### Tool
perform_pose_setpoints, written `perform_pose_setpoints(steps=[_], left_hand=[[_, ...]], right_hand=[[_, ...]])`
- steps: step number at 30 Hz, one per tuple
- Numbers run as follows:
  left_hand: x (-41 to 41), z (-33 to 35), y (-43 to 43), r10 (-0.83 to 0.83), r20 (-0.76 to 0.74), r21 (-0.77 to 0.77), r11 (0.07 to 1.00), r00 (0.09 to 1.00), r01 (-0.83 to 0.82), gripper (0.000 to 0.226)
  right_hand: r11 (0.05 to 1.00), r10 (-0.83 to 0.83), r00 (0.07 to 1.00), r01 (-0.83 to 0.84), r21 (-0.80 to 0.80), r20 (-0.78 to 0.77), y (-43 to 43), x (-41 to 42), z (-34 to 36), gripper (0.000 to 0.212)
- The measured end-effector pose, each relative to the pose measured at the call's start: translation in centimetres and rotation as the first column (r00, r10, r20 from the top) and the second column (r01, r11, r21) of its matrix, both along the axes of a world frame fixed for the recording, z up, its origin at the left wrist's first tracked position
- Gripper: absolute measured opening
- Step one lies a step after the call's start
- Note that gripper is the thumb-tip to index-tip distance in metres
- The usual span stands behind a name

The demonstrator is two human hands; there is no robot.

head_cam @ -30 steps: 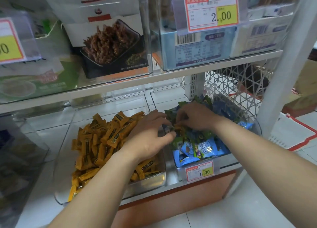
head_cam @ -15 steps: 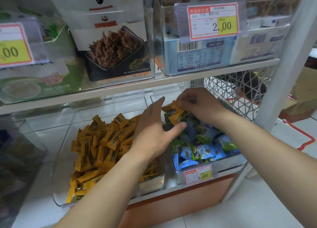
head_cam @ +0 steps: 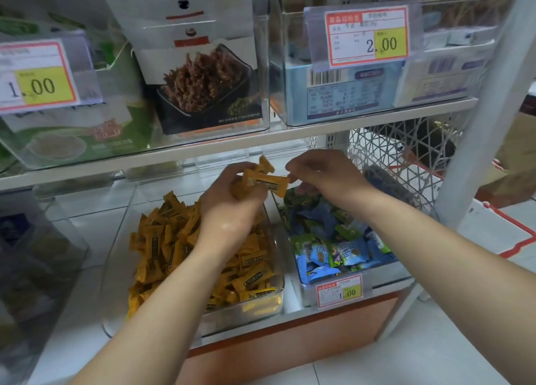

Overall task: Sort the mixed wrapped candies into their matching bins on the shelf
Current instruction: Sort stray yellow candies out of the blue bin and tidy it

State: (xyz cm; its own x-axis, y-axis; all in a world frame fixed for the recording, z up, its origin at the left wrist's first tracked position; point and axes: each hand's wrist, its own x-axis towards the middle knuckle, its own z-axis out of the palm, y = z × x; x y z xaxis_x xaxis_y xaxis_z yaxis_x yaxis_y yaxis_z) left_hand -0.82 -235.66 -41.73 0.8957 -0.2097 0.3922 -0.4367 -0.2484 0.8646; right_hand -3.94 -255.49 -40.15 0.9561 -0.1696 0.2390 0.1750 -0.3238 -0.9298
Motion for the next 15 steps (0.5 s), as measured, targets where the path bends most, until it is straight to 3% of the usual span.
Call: perform_pose_setpoints(steps=[2, 4, 6, 8, 10, 12, 15], left_hand=[[1.1, 0.0, 2.0, 0.072, 0.016, 0.106, 0.992, 0.997, -0.073, 0.024], [2.1, -0.3, 4.3, 0.150, 0.048, 0.332, 0.930, 0.987, -0.158, 0.029], [2.9, -0.9, 5.8, 0.216, 0.070, 0.558, 0.801, 0.974, -0.218, 0.047], [2.8, -0.9, 6.1, 0.239, 0.138, 0.628, 0.729, 0.961, -0.271, 0.062], [1.9, -0.3, 5.0, 0.172, 0.229, 0.599, 0.751, 0.958, -0.278, 0.062], [0.6, 0.2, 3.4, 0.024, 0.291, 0.600, 0.774, 0.956, -0.202, 0.057], [-1.6, 0.0, 0.8, -0.237, 0.200, 0.694, 0.719, 0.951, 0.034, 0.057]], right_hand=[[0.989, -0.043, 0.999, 0.044, -0.143, 0.009, -0.8, 0.3, -0.5, 0.009], [0.931, -0.040, 0.998, 0.018, -0.364, -0.051, -1.6, 0.3, -1.2, 0.008], [0.864, 0.045, 0.974, -0.150, -0.481, -0.223, -2.2, 0.2, -2.2, 0.016], [0.753, 0.111, 0.904, -0.348, -0.559, -0.414, -2.4, 0.0, -3.0, 0.028], [0.610, 0.081, 0.807, -0.504, -0.611, -0.585, -2.4, 0.1, -3.7, 0.051], [0.518, 0.010, 0.757, -0.563, -0.644, -0.653, -2.5, 0.3, -4.0, 0.065], [0.507, -0.006, 0.793, -0.522, -0.686, -0.609, -2.9, 1.0, -4.1, 0.040]])
